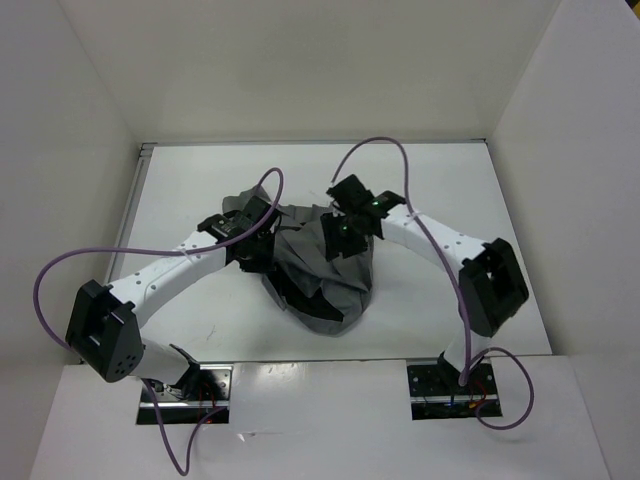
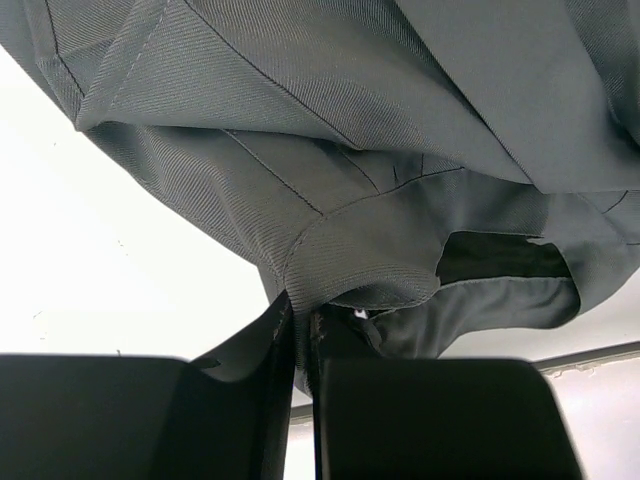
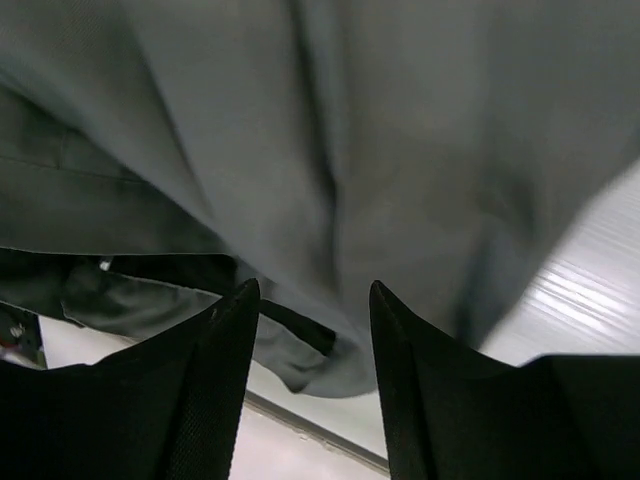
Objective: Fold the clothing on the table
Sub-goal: Flatten the skirt out
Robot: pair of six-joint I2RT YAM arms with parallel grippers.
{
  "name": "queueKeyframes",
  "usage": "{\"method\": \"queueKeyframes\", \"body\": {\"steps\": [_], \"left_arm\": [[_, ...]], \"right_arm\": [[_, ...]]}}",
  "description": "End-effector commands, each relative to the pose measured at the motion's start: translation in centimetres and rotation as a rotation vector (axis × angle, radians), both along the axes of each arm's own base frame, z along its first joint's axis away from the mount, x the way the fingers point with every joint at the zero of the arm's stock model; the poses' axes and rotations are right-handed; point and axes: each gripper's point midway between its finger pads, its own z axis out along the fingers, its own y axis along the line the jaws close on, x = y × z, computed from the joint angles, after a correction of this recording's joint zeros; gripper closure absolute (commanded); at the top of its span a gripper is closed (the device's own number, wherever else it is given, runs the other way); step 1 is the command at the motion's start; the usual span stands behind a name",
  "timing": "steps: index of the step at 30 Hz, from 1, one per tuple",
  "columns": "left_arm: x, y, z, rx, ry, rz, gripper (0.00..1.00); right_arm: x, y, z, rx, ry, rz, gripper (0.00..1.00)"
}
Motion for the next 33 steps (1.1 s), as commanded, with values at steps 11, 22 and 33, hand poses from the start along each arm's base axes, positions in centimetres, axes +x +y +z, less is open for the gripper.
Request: {"method": "queueKeyframes", "body": {"steps": [11,22,33], "left_arm": [[-0.1,0.1,-0.7,-0.017,0.007,0.014,0.86],[0.0,1.5,-1.4,0.024,0.013,0.059,0.86],[-1.2,-1.6,-1.8,-0.147,0.049,-0.044,0.34]], "right_arm": [[0.8,6.0,-5.3,-0.022,0.020,0.184,0.46],[12.1,-5.2,11.1,-0.037,-0.400,-0.325,1.00],[7.3,-22.3,5.8,-0.243,-0.178,-0.764,0.56]]}}
